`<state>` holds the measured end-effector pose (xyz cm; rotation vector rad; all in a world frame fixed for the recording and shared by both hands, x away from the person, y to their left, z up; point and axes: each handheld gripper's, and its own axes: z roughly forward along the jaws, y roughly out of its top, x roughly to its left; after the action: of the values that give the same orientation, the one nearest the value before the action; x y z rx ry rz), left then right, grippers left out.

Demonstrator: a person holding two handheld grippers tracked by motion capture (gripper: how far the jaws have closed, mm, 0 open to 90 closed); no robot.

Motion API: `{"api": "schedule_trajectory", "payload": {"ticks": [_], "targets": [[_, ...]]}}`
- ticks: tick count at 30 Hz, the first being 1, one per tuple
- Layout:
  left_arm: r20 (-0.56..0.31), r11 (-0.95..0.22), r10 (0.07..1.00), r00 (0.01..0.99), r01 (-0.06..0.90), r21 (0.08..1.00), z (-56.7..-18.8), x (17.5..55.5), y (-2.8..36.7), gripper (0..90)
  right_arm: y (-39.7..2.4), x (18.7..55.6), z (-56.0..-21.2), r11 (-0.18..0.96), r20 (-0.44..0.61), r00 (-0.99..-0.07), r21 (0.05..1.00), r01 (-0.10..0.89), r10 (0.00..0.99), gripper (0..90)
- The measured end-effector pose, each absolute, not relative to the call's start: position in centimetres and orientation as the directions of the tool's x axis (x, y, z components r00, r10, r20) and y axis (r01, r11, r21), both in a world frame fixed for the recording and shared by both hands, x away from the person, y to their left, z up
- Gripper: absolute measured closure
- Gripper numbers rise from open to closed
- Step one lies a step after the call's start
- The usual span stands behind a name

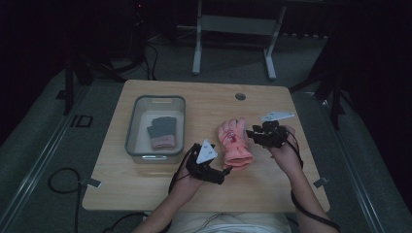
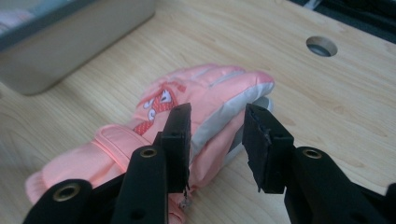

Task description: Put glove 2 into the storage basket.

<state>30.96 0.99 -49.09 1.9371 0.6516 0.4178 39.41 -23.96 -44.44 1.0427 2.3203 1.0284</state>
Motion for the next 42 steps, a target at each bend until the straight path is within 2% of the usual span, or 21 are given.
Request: {"api": "schedule_trajectory", "payload": {"ticks": [8,11,13,17,22,24,27,28,30,34,41,42], "targets": [[0.047,-0.373,0.648,0.760,0.263,0.890,-47.4,36.2,-0.4,6.0,-24.0,39.7,-44.0,0.444,-0.071,-0.643,0.780,0.440,0.762,63.4],[-0.004,-0.349,0.650,0.760,0.302,0.887,-47.7,38.0,-0.9,6.2,-23.7,39.9,-43.9,0.433,-0.065,-0.639,0.787,0.439,0.766,63.7],[0.007,-0.368,0.653,0.758,0.309,0.877,-47.9,38.8,-1.2,6.4,-23.3,40.1,-44.0,0.423,-0.064,-0.631,0.794,0.437,0.773,64.2],[-0.080,-0.325,0.666,0.741,0.385,0.864,-48.6,40.3,-1.4,8.3,-22.5,40.6,-44.7,0.418,-0.069,-0.616,0.792,0.444,0.785,64.8],[-0.065,-0.342,0.714,0.697,0.428,0.837,-49.6,40.8,-1.6,14.3,-22.2,40.7,-45.9,0.414,-0.035,-0.630,0.782,0.467,0.776,62.3],[-0.098,-0.326,0.732,0.674,0.474,0.818,-49.8,41.3,-1.7,14.6,-22.2,40.9,-46.4,0.413,-0.027,-0.629,0.776,0.476,0.777,61.4],[-0.090,-0.354,0.743,0.663,0.504,0.788,-50.3,41.6,-2.1,15.2,-22.3,41.1,-46.9,0.413,-0.025,-0.622,0.769,0.489,0.783,60.5],[-0.134,-0.348,0.749,0.649,0.556,0.755,-50.8,42.1,-2.1,15.2,-22.4,41.3,-47.3,0.411,-0.013,-0.620,0.760,0.504,0.784,58.9],[-0.164,-0.342,0.749,0.642,0.586,0.735,-51.4,42.3,-2.0,19.0,-22.9,41.7,-49.0,0.429,-0.002,-0.619,0.721,0.544,0.786,52.2],[-0.288,-0.297,0.742,0.605,0.682,0.668,-53.2,42.9,-1.9,23.2,-23.6,42.4,-50.5,0.425,0.054,-0.618,0.679,0.599,0.785,41.8],[-0.416,-0.243,0.721,0.554,0.765,0.596,-54.5,43.9,-2.0,23.8,-24.5,43.8,-51.9,0.387,0.197,-0.607,0.612,0.689,0.770,41.2],[-0.442,-0.238,0.707,0.552,0.774,0.587,-54.7,44.0,-2.0,27.1,-24.6,44.0,-52.1,0.383,0.210,-0.607,0.609,0.695,0.766,41.3]]}}
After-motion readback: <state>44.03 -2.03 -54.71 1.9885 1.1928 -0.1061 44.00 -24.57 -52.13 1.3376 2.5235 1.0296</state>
